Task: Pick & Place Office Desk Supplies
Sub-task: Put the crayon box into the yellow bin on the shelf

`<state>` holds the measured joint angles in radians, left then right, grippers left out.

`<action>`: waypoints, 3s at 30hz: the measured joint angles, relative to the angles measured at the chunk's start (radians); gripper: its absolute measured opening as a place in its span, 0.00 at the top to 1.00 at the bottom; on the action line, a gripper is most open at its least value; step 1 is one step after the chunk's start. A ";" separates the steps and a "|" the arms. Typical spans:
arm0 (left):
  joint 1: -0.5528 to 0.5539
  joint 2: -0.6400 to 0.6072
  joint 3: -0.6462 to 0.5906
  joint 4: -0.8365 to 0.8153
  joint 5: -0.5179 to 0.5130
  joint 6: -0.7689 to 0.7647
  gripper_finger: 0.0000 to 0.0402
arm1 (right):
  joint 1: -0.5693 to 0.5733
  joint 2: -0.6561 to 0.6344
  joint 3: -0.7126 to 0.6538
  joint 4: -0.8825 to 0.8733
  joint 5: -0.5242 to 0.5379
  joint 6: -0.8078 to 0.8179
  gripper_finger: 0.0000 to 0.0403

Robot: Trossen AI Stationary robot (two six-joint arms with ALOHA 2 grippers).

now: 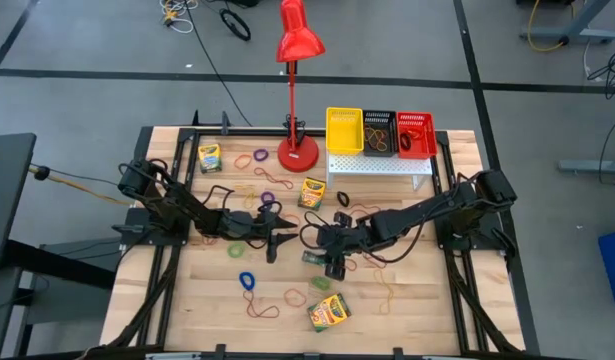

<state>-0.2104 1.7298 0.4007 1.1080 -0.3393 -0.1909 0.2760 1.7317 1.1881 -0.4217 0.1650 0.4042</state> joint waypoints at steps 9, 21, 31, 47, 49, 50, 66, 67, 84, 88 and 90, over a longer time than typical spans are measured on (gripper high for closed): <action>0.000 0.000 0.000 -0.003 0.000 0.001 0.65 | -0.030 -0.002 0.000 -0.031 0.001 0.009 0.33; 0.000 0.000 0.000 -0.005 0.003 0.001 0.65 | -0.051 -0.006 0.000 -0.036 0.004 0.008 0.32; 0.000 0.000 0.000 -0.005 0.004 0.000 0.65 | -0.051 -0.019 0.000 -0.038 0.016 0.009 0.32; 0.001 0.000 -0.088 0.183 0.026 0.002 0.65 | -0.018 0.002 0.170 -0.154 -0.018 0.062 0.14; 0.002 0.000 -0.107 0.208 0.026 -0.006 0.65 | -0.013 0.026 0.169 -0.152 -0.023 0.061 0.12; 0.002 0.000 -0.112 0.212 0.026 -0.008 0.65 | -0.010 0.039 0.169 -0.150 -0.023 0.055 0.11; 0.000 0.000 -0.118 0.203 0.022 -0.033 0.65 | 0.002 0.147 0.169 -0.107 -0.033 -0.063 0.42; 0.000 0.000 -0.118 0.203 0.022 -0.034 0.65 | 0.002 0.147 0.169 -0.104 -0.033 -0.066 0.46; 0.000 0.000 -0.118 0.204 0.028 -0.071 0.65 | -0.022 -0.008 0.168 -0.114 -0.073 -0.194 0.76; 0.000 0.000 -0.118 0.205 0.026 -0.063 0.65 | -0.128 -0.127 0.197 -0.233 -0.057 -0.303 0.76; 0.000 0.000 -0.118 0.205 0.026 -0.064 0.65 | -0.197 -0.167 0.259 -0.305 -0.053 -0.369 0.76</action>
<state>-0.2100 1.7298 0.2825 1.3132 -0.3132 -0.2550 0.0795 1.5648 1.4467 -0.7263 0.1123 0.0348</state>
